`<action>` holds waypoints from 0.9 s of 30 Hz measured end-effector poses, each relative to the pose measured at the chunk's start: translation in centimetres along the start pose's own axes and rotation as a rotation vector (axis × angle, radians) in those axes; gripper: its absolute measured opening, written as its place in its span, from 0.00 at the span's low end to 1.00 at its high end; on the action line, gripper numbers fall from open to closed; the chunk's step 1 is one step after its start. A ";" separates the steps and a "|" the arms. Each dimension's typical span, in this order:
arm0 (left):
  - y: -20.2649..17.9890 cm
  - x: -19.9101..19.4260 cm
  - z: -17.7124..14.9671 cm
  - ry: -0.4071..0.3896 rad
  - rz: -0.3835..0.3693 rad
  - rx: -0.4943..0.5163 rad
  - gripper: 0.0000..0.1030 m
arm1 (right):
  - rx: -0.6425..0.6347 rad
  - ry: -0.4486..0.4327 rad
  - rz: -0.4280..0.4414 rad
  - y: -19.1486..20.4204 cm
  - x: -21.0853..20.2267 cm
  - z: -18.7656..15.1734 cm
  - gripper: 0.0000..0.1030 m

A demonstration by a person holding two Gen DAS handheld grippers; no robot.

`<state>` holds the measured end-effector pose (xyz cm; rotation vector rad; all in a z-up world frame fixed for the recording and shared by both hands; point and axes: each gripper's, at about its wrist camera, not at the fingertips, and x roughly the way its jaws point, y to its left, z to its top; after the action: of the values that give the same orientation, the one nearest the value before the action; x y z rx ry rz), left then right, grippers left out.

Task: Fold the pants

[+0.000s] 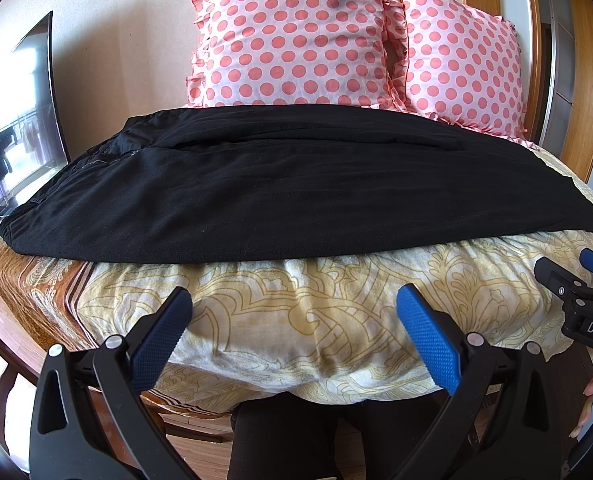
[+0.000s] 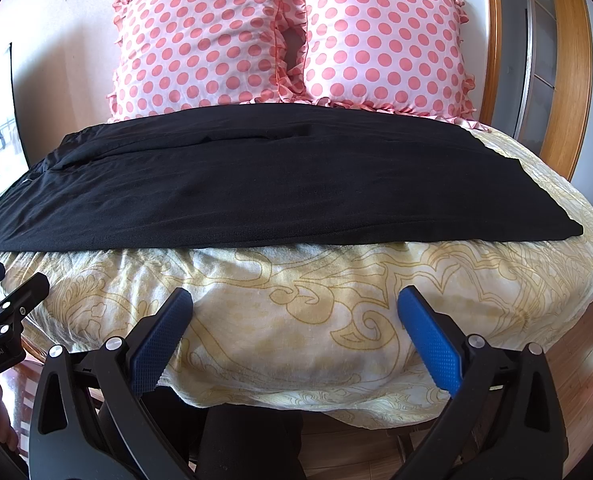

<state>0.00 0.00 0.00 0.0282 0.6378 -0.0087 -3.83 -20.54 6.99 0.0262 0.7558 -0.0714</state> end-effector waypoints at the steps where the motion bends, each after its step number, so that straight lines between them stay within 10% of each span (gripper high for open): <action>1: 0.0 0.0 0.0 0.000 0.000 0.000 0.98 | 0.000 0.000 0.000 0.0 0.0 0.0 0.99; 27: 0.0 0.0 0.0 -0.001 0.000 0.000 0.98 | -0.001 -0.003 0.001 0.1 0.2 -0.1 0.99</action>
<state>0.00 0.00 0.00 0.0279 0.6366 -0.0086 -3.72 -20.48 6.76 0.0254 0.7529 -0.0702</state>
